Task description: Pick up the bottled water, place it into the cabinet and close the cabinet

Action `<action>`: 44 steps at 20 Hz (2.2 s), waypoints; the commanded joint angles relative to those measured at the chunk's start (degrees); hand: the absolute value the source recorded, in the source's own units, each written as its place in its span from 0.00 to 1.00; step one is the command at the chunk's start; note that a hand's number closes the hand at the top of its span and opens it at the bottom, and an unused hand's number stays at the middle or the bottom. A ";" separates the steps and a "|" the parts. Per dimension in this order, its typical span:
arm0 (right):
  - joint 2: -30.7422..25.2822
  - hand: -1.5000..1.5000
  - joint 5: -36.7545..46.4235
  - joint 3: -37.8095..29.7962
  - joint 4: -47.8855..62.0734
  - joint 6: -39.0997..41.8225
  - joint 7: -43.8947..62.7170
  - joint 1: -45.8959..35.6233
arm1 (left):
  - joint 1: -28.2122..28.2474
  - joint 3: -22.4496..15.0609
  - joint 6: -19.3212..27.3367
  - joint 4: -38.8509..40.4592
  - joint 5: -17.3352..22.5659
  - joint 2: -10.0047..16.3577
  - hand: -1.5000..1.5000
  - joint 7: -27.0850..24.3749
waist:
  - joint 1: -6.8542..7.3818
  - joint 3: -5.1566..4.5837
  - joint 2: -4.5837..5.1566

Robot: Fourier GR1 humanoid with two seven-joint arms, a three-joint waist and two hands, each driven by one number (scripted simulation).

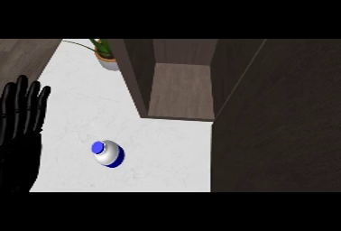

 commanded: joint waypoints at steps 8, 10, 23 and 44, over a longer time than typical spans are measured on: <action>2.50 0.00 -7.01 6.44 -4.93 4.07 6.21 8.82 | 12.79 -16.49 -13.66 -5.40 15.13 -0.29 0.00 8.15 | -3.14 1.67 1.32; 0.57 0.00 -9.83 5.16 -10.85 4.70 10.95 11.33 | 16.70 -19.26 -13.36 -10.73 15.68 0.59 0.00 11.78 | -2.96 1.68 1.04; -1.82 0.00 -19.27 1.73 -25.39 7.62 16.24 23.40 | 34.79 -26.36 -12.21 -31.28 15.55 5.88 0.00 15.36 | -2.16 1.70 1.05; -2.80 0.00 -26.66 -4.75 -27.79 9.76 17.40 26.04 | 40.74 -21.95 -9.94 -28.03 13.54 7.49 0.00 7.37 | -2.53 1.66 0.89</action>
